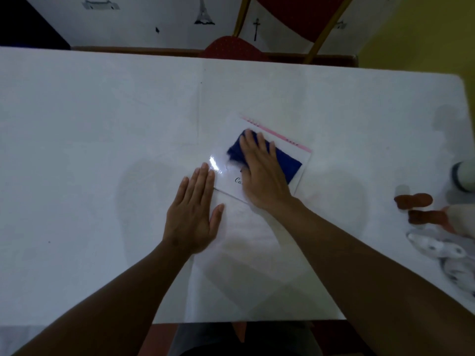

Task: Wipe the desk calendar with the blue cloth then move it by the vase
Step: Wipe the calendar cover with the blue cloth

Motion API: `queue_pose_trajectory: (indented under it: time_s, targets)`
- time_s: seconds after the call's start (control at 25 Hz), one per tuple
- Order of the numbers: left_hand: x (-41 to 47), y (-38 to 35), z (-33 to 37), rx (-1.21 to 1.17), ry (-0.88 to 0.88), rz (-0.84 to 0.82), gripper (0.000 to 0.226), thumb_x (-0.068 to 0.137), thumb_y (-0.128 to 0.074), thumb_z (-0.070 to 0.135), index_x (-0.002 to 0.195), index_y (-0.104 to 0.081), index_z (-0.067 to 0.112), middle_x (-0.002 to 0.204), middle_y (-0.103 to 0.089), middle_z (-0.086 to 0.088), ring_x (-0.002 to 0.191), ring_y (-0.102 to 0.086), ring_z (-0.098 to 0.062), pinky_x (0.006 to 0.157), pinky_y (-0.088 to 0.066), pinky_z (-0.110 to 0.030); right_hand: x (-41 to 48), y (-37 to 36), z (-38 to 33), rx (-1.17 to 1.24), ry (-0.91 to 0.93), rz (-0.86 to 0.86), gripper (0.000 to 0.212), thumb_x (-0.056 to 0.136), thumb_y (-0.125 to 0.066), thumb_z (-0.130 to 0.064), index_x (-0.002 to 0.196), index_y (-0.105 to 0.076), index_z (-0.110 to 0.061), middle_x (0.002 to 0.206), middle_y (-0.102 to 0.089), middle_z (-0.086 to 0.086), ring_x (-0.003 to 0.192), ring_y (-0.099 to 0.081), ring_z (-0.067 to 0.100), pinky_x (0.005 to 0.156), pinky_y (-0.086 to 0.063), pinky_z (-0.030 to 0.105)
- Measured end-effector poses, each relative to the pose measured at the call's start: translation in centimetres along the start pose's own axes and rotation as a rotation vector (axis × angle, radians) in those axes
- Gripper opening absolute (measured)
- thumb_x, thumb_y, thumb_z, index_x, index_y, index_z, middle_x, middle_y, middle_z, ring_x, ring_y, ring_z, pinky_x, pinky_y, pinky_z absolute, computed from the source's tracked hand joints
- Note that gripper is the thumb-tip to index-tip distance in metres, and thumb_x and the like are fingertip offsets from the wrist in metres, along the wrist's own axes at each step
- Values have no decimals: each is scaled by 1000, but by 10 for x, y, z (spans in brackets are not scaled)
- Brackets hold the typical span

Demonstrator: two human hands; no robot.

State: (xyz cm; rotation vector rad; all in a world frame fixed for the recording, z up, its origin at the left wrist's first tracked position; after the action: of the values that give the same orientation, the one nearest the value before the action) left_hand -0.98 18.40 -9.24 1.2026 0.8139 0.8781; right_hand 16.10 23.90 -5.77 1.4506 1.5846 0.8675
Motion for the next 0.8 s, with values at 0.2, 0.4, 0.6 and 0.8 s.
queue_pose_trajectory:
  time_s: [0.2,0.4,0.6,0.8]
  targets:
    - [0,0,0,-5,3,-25,76,107,-21,53,167,-6,8,177,-3,-11,165,-2,-23,133,-15,-46,-85,-5,3,-89,321,-172,63,103,-44,-29,162,-28,-13,171,-24,1,160,-15,21,131,-8,45]
    - [0,1,2,-27,-10,3,76,107,-25,51,167,-6,8,177,-4,-11,165,-3,-24,133,-15,-46,-35,15,33,-124,199,-115,61,104,-50,-22,160,-32,-8,169,-27,6,157,-23,26,128,-18,51]
    - [0,0,0,-9,3,-18,76,107,-23,53,167,-6,9,177,-4,-10,165,-3,-22,133,-13,-44,10,-7,-6,-166,296,-171,63,106,-44,-26,163,-22,-12,172,-19,3,160,-14,25,130,-10,47]
    - [-1,1,2,-4,4,-31,75,107,-20,52,167,-6,8,177,-3,-11,165,-2,-22,133,-14,-45,-58,-8,-6,-158,562,-246,60,106,-41,-29,162,-28,-14,170,-26,2,159,-19,22,131,-10,42]
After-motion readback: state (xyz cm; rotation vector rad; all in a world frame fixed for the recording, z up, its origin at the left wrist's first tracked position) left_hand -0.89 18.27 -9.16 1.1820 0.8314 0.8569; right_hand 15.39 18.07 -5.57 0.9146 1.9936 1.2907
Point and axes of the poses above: each hand's wrist, its own x-axis towards the middle knuckle, its own y-axis out of the back of the hand, z = x × y, the point moved 8 cm from there along x, towards the middle knuckle
